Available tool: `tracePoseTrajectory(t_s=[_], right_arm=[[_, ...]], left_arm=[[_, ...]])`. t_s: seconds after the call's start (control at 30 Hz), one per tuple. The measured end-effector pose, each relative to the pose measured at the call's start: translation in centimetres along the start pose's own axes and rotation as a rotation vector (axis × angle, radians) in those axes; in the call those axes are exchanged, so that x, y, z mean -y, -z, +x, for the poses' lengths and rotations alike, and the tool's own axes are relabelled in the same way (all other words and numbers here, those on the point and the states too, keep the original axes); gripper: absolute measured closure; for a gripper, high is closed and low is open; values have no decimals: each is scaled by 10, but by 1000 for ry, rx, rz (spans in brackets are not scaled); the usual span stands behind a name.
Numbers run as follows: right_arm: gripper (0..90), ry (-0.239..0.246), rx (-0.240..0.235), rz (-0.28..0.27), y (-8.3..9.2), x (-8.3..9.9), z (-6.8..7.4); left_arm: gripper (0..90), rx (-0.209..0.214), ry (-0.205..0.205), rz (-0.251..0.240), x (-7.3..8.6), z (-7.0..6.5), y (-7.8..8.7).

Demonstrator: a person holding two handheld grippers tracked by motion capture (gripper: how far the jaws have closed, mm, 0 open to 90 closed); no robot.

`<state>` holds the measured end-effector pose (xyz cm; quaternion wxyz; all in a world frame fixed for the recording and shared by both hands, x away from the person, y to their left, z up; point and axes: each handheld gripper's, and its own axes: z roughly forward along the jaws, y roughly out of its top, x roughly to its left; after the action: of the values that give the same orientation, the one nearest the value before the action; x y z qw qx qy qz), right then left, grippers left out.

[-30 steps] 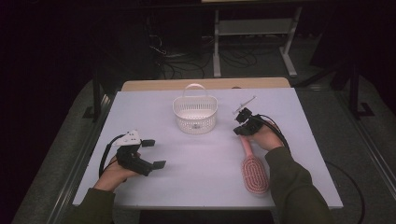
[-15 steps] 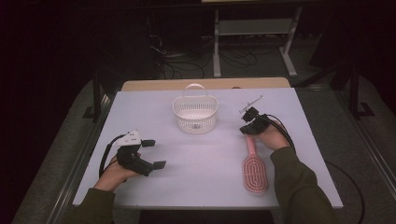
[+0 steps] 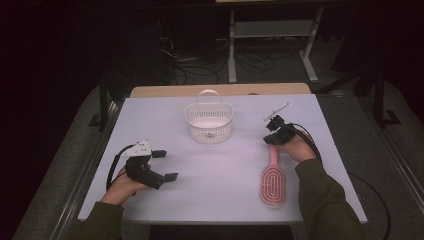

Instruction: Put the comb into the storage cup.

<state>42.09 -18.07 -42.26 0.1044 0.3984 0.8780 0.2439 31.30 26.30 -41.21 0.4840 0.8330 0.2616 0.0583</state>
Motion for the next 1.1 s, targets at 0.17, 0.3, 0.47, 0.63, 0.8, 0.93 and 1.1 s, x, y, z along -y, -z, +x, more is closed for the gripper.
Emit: tracePoseTrajectory(t_s=[0.17,0.3,0.47,0.63,0.8,0.93,1.1], right_arm=[[891,-13,9,2,3,5,-4],[891,-21,19,2,6,9,-8],[891,-35,30,5,9,16,-12],[891,-53,40,1,14,24,-17],[891,-68,65,11,19,33,-20],[891,-92,79,9,25,41,-24],[892,-121,93,0,31,50,-25]], left_arm=[[2,-1,0,1,0,0,0],[2,0,-2,3,0,0,0],[3,0,-1,4,1,0,0],[3,1,-3,4,1,-1,-2],[3,1,-7,0,1,1,-2],[3,7,-3,-6,1,3,-1],[3,14,1,-10,2,2,0]])
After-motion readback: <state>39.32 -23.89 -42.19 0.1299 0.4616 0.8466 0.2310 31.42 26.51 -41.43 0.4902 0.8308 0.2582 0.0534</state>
